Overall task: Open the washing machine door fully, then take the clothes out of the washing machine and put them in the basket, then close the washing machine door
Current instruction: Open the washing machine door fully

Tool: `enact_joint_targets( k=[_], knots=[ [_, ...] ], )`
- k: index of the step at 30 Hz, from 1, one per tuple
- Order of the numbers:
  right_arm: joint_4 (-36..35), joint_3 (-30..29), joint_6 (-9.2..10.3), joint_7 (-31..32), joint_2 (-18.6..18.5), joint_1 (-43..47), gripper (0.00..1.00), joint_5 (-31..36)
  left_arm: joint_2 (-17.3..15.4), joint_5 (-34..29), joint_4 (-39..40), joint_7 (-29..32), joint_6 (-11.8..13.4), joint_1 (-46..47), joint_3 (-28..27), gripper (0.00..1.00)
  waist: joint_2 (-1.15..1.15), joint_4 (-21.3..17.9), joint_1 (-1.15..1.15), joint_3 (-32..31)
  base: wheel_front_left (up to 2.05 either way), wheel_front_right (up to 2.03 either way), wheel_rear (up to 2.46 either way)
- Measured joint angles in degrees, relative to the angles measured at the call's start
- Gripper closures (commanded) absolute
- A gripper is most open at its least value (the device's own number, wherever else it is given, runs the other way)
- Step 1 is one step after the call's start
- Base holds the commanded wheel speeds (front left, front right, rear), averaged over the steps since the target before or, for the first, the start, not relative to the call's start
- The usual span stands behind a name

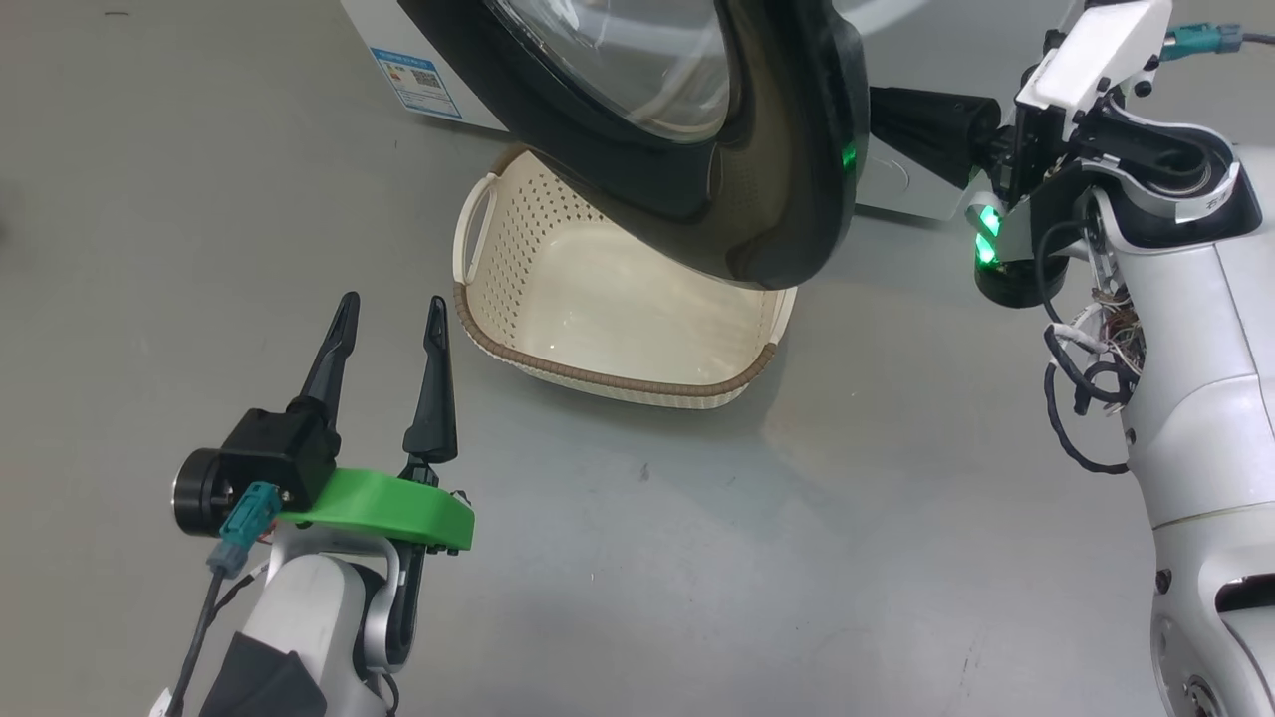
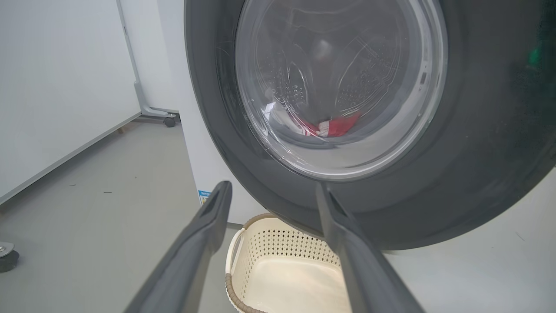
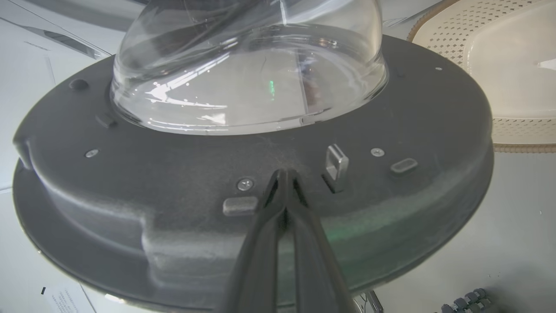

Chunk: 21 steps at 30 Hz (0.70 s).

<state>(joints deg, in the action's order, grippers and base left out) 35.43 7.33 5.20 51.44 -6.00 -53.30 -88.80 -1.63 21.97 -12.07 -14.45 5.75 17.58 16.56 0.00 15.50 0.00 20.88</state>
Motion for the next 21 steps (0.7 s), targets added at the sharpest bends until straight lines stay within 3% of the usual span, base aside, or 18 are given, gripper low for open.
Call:
enact_joint_targets(
  k=[21],
  knots=[
    [-2.8,4.6,0.00,2.5,1.6,5.2,1.00,-3.0,0.0,-0.3,0.0,0.0,0.0,-0.3,0.1,0.00,0.00,0.1,0.00,-1.4,0.00,0.00,0.00]
  ],
)
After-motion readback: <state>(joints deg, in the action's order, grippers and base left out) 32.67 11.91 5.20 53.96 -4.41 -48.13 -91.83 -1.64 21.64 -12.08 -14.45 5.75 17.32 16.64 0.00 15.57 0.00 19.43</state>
